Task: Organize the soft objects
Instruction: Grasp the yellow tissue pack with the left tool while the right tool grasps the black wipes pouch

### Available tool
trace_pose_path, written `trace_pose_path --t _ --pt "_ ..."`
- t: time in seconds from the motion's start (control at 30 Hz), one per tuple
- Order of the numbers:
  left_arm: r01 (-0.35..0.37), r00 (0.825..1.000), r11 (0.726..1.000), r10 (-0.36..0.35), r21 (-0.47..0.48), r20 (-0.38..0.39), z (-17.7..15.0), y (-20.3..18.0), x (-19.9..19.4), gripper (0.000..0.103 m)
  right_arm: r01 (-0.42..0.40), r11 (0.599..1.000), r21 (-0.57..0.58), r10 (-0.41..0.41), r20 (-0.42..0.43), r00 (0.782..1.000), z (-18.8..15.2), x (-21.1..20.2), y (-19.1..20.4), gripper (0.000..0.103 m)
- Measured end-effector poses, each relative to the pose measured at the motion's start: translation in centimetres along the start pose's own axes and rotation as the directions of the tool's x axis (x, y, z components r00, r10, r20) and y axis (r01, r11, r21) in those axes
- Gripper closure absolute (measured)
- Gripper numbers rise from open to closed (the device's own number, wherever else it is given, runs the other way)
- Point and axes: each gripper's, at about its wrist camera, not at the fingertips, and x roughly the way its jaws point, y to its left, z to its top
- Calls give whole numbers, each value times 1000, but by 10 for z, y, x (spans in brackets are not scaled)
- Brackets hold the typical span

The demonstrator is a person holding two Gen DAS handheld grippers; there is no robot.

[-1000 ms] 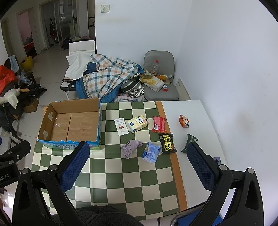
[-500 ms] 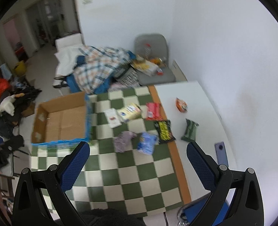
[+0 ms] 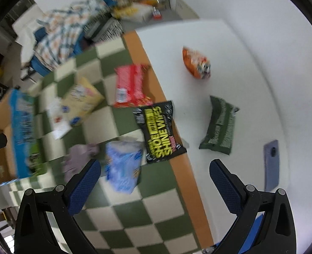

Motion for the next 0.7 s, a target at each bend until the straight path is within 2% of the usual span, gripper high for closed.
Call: trace_pose_path --t 0.07,0.1,0.17,0.27,0.3,0.37,0.47,0.53,0.7 --pt "-28 998 999 27 -17 -58 17 -2 34 9 -1 1000 11 1 -39 999 11 31 -6 1" --pt "-22 997 999 19 -31 -72 23 -1 44 9 0 1000 16 1 -61 998 15 46 -9 2" --pt "5 998 1000 -7 -26 -62 33 -3 50 9 -4 1000 23 6 -95 995 20 71 -13 2" --pt "81 996 994 -79 79 -35 47 -25 47 9 -19 1000 10 20 -122 992 26 96 -14 2" --pt "82 996 989 -78 126 -34 52 -34 48 9 -31 1000 7 31 -135 990 27 103 -13 2" --pt "56 998 969 -51 242 -29 60 -56 50 9 -49 999 -6 47 -163 985 32 118 -12 2" --pt "-5 998 920 26 392 -50 69 -87 68 9 -46 998 -36 38 -191 981 41 140 -7 2" --pt "-29 993 895 77 446 -90 74 -101 86 9 -51 998 -38 42 -217 975 46 153 -4 2" --pt "-70 978 859 159 506 -134 81 -113 114 9 -55 998 -26 46 -260 964 52 178 1 2"
